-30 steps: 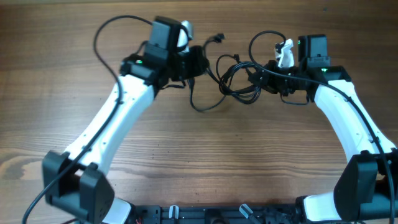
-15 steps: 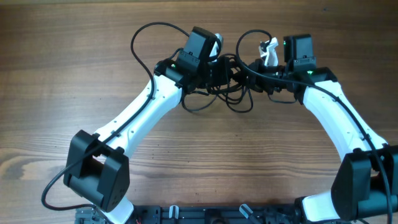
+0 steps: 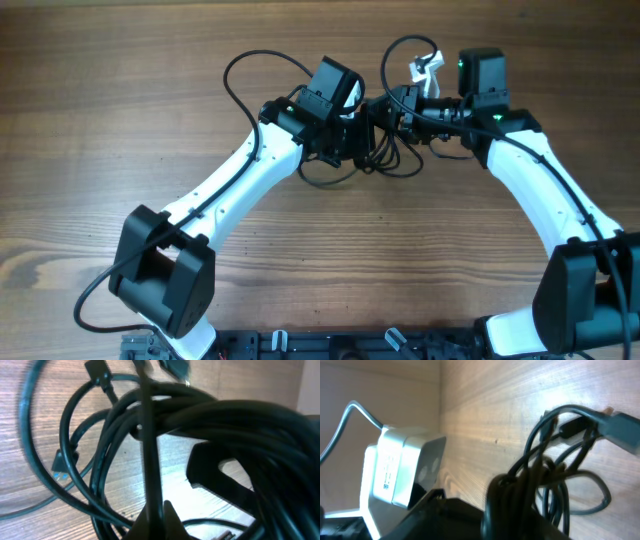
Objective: Untangle cables
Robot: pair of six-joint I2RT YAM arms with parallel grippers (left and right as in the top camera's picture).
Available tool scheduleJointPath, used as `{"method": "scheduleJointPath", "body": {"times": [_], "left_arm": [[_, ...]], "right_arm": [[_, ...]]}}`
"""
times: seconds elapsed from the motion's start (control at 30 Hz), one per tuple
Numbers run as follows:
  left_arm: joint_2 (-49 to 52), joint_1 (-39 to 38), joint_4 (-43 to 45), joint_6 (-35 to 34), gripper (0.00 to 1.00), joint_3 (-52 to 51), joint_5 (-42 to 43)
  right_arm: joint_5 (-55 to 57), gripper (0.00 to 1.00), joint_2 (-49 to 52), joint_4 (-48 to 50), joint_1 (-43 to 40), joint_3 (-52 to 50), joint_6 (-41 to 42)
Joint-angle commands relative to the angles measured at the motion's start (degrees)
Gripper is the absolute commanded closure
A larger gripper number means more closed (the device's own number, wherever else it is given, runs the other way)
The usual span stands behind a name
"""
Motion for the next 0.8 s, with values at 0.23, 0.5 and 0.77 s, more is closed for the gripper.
{"method": "scheduleJointPath", "body": {"times": [0.23, 0.5, 0.77], "left_arm": [[0.8, 0.1, 3.3, -1.7, 0.96, -0.5, 7.0], [0.8, 2.6, 3.3, -3.4, 0.96, -0.5, 7.0], [0.8, 2.6, 2.6, -3.4, 0.96, -0.5, 4.2]], "right_arm": [[9.1, 0.0, -0.6, -8.3, -1.9, 1.6, -9.6], [17.8, 0.0, -0.5, -22.4, -8.0, 4.4, -18.7], [23.8, 0.1, -0.5, -29.0, -8.0, 1.5, -27.5]]}}
